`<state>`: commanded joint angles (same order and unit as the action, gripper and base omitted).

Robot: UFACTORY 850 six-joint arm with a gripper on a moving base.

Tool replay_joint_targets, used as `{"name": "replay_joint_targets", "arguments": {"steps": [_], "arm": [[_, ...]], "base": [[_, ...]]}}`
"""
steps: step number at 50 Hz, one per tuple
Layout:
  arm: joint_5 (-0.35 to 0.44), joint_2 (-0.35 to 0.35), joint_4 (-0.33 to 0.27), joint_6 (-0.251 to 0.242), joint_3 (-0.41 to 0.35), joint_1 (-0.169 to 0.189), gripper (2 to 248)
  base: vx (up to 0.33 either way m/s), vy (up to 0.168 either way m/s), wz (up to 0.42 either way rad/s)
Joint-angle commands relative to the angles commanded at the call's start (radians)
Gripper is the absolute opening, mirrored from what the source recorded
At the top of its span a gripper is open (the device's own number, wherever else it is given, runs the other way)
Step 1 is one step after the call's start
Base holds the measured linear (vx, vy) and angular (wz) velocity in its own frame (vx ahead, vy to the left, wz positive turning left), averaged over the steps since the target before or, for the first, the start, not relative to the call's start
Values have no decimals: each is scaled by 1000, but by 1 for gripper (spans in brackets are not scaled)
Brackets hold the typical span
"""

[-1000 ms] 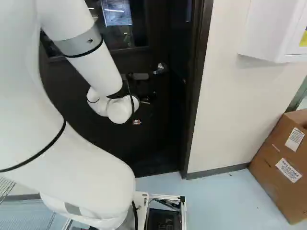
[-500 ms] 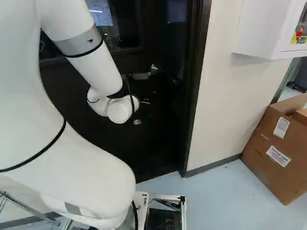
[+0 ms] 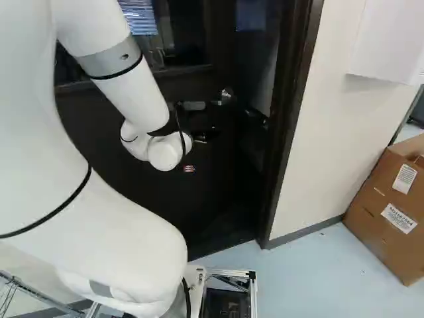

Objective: Open the door and move inside

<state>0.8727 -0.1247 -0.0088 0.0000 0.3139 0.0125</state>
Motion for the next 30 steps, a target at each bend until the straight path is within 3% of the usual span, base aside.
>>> {"name": "replay_joint_targets", "arguments": {"steps": [30], "arm": [[0, 2, 0, 0, 2, 0, 247]], "base": [[-1, -2, -2]]}}
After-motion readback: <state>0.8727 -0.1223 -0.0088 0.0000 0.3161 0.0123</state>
